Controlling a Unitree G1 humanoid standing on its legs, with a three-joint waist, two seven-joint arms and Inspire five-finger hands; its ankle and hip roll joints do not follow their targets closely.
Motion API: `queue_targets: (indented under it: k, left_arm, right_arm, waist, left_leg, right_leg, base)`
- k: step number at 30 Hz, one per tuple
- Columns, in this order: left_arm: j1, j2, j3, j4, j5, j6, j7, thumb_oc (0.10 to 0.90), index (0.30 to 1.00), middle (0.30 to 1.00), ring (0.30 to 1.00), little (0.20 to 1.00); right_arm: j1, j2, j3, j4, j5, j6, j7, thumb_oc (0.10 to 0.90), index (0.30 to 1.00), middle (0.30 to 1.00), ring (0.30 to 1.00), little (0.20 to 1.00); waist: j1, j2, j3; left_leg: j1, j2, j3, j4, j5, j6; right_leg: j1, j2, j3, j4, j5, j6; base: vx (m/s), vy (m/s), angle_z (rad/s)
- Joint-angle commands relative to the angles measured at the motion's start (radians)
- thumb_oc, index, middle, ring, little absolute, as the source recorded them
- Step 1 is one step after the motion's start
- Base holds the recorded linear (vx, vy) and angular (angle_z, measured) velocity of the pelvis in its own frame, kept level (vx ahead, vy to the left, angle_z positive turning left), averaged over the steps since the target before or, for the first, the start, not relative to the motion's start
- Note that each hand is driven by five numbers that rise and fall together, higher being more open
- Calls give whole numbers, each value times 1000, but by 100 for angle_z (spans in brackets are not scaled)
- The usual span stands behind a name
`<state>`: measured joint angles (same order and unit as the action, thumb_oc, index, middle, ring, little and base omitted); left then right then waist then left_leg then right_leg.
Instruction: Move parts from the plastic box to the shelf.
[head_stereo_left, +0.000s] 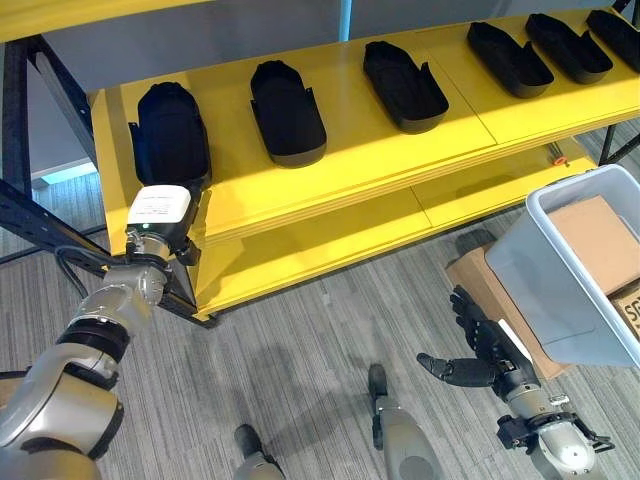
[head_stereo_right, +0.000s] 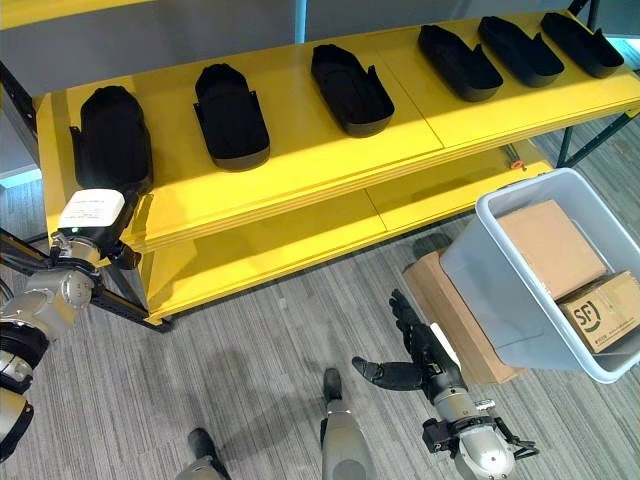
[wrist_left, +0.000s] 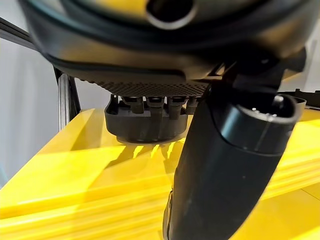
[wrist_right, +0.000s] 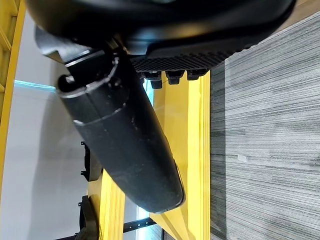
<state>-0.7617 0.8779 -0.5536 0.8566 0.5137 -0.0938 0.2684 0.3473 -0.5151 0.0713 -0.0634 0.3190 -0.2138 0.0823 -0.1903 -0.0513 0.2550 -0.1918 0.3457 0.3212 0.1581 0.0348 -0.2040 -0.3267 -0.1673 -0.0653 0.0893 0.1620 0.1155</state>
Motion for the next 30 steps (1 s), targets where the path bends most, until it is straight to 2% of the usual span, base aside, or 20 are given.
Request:
queue_targets:
  k: [1,9,14,15,16,20,22,24,25,30]
  left_arm:
    - [-147,25,44,19,-48,-11,45,900,1000,1000,1000,1000]
    - [-149,19,41,20,-55,-14,47,900,1000,1000,1000,1000]
    - [-119,39,57,-62,-56,-25,47,900,1000,1000,1000,1000]
    - [-71,60,90,-148,-58,-37,43,900,1000,1000,1000,1000]
    - [-66,61,94,-150,-57,-36,42,900,1000,1000,1000,1000]
    - [117,104,223,-347,-60,-60,22,900,1000,1000,1000,1000]
    - [272,119,331,-473,-58,-75,6,900,1000,1000,1000,1000]
    - [329,120,377,-523,-58,-79,-4,900,1000,1000,1000,1000]
    - [431,110,447,-599,-61,-97,-19,900,1000,1000,1000,1000]
    - [591,86,544,-674,-108,-138,-19,900,1000,1000,1000,1000]
  right_arm:
    - [-14,-42,-26,-78,62,-97,-7,900,1000,1000,1000,1000]
    - [-13,-44,-23,-77,65,-98,-6,900,1000,1000,1000,1000]
    - [-11,-44,-27,-76,63,-98,-8,900,1000,1000,1000,1000]
    - [-10,-38,-36,-74,61,-98,-10,900,1000,1000,1000,1000]
    - [-10,-40,-35,-74,61,-98,-10,900,1000,1000,1000,1000]
    - [-10,-27,-59,-72,49,-101,-15,900,1000,1000,1000,1000]
    - [-15,-18,-74,-67,39,-103,-21,900,1000,1000,1000,1000]
    - [-17,-19,-75,-66,38,-101,-22,900,1000,1000,1000,1000]
    - [-15,-12,-86,-64,30,-99,-20,900,1000,1000,1000,1000]
    - [-36,-12,-93,-60,27,-101,-28,900,1000,1000,1000,1000]
  waist:
    - [-16,23,-56]
    - [-19,22,-56]
    - [-15,23,-54]
    - [-6,25,-53]
    - [-7,25,-54]
    - [15,28,-50]
    - [27,30,-47]
    - [28,31,-47]
    - [37,32,-45]
    - [53,42,-47]
  left_leg:
    - [-83,31,-37,42,57,19]
    - [-85,31,-34,44,56,19]
    - [-85,30,-37,46,54,20]
    - [-85,29,-39,47,53,20]
    - [-85,29,-39,47,53,20]
    - [-80,28,-45,42,53,21]
    - [-72,26,-48,39,50,22]
    - [-70,26,-49,39,49,23]
    - [-66,27,-51,39,47,24]
    - [-35,21,-58,21,53,26]
  right_leg:
    - [56,-91,22,141,-108,94]
    - [52,-90,27,141,-105,94]
    - [52,-90,26,142,-106,92]
    - [55,-91,23,142,-108,92]
    - [55,-91,23,142,-108,92]
    - [66,-92,16,143,-113,88]
    - [75,-93,14,142,-116,86]
    - [79,-93,13,143,-118,85]
    - [84,-94,11,148,-122,83]
    - [114,-96,5,146,-128,79]
  base:
    - [0,0,0]
    - [0,0,0]
    - [0,0,0]
    - [0,0,0]
    - [0,0,0]
    - [1,-2,-2]
    - [0,0,0]
    - [0,0,0]
    - [12,-3,5]
    - [14,-7,6]
